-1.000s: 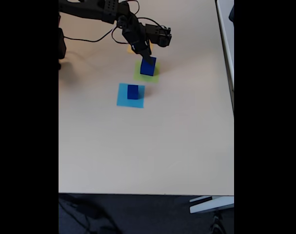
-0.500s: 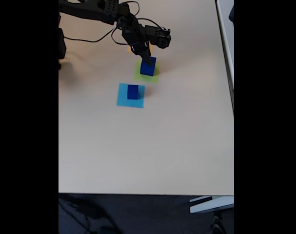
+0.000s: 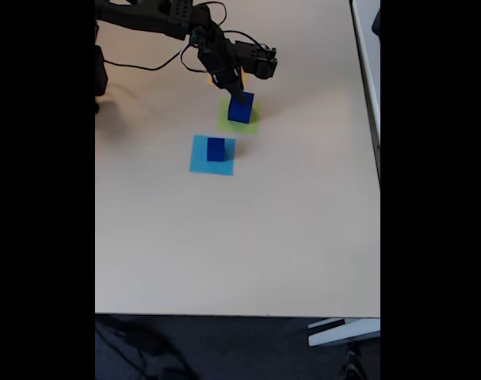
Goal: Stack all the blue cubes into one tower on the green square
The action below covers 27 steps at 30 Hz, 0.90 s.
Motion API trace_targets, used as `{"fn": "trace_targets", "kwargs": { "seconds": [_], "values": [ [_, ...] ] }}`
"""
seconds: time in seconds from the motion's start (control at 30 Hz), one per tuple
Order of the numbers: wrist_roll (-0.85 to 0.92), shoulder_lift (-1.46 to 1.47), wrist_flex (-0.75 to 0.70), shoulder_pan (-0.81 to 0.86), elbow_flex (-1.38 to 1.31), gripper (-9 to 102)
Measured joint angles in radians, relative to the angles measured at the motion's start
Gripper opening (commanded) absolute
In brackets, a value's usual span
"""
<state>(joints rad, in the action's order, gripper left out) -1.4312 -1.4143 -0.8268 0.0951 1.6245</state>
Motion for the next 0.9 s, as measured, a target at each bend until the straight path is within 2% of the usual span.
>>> {"fn": "trace_targets", "kwargs": {
  "seconds": [0.9],
  "values": [
    [-0.014,0.035,-0.005,0.000,-0.008,11]
  ]
}}
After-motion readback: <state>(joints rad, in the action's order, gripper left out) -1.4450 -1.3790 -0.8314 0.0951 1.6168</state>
